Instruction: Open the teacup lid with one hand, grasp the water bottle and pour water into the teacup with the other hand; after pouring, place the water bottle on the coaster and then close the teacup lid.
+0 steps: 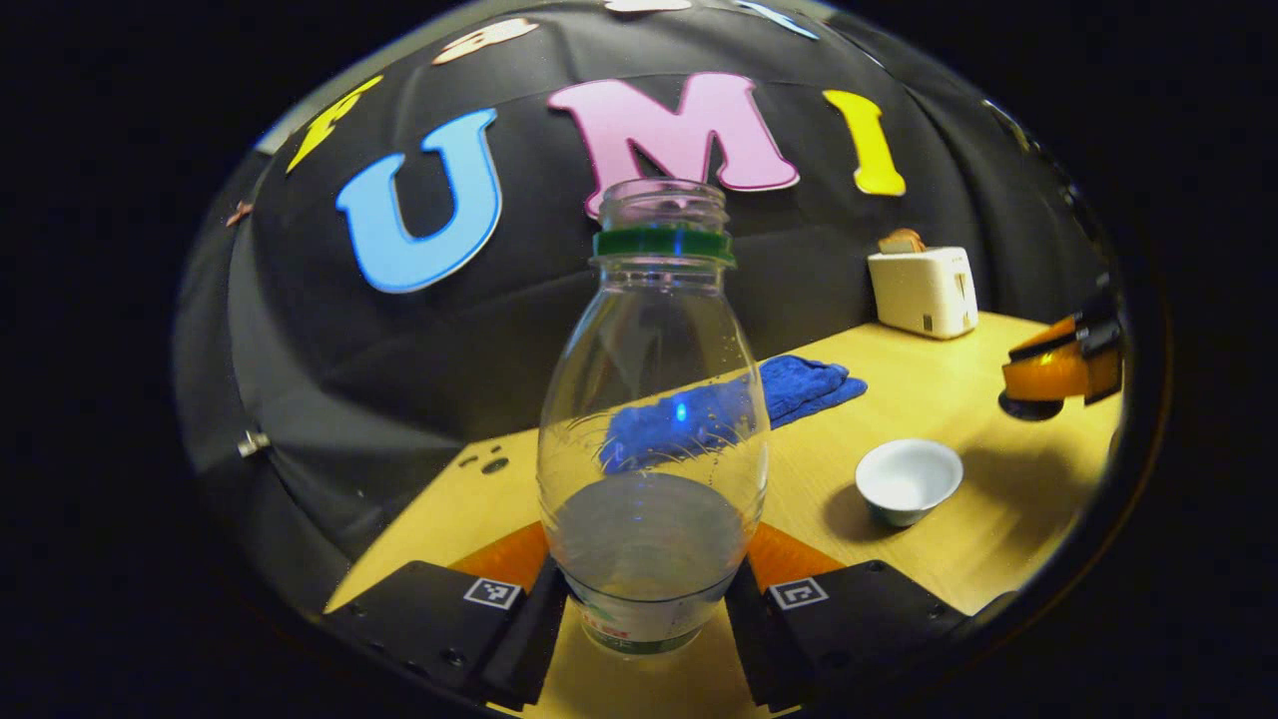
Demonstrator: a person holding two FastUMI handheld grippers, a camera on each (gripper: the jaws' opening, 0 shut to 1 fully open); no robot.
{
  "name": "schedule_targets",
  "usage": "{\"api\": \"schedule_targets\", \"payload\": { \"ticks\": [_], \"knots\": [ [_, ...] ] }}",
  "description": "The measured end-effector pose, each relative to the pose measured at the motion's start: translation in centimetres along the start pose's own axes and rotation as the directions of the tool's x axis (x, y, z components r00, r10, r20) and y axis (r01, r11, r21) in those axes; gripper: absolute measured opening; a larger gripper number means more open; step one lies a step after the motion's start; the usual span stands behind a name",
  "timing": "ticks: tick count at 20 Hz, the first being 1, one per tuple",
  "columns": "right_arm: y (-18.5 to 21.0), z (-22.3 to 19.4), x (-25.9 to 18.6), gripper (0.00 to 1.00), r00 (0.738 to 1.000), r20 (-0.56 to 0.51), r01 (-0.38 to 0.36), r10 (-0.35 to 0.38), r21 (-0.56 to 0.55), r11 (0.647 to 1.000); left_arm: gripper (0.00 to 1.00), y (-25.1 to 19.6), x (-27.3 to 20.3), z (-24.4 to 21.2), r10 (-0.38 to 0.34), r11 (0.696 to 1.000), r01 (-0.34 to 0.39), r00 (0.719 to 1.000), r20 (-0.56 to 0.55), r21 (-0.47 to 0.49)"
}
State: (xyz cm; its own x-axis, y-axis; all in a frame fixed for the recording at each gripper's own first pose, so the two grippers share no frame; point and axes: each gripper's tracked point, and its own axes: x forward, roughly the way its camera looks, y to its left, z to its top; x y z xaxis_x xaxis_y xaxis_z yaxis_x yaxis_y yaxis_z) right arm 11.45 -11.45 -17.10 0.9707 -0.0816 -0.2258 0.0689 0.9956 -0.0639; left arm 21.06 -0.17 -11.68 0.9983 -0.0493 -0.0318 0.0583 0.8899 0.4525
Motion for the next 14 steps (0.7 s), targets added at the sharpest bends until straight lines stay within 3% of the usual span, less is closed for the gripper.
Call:
{"api": "schedule_targets", "payload": {
  "ticks": [4, 7, 14],
  "knots": [
    [-0.9, -1.1, -0.3, 0.28, 1.0, -0.019, 0.01, -0.01, 0.017, 1.0, 0.75, 0.0, 1.0, 0.9, 0.034, 0.974, -0.028, 0.999, -0.02, 0.225],
    [-1.4, -1.4, -0.5, 0.28, 1.0, -0.02, 0.014, -0.014, 0.018, 1.0, 0.75, -0.7, 2.0, 1.2, 0.026, 0.943, -0.013, 0.999, -0.034, 0.331],
    [-3.5, -2.0, -1.0, 0.28, 0.998, -0.02, 0.055, -0.055, 0.027, 0.998, 0.75, -0.8, 3.9, 0.4, 0.035, 0.804, -0.003, 0.998, -0.043, 0.594]
  ]
}}
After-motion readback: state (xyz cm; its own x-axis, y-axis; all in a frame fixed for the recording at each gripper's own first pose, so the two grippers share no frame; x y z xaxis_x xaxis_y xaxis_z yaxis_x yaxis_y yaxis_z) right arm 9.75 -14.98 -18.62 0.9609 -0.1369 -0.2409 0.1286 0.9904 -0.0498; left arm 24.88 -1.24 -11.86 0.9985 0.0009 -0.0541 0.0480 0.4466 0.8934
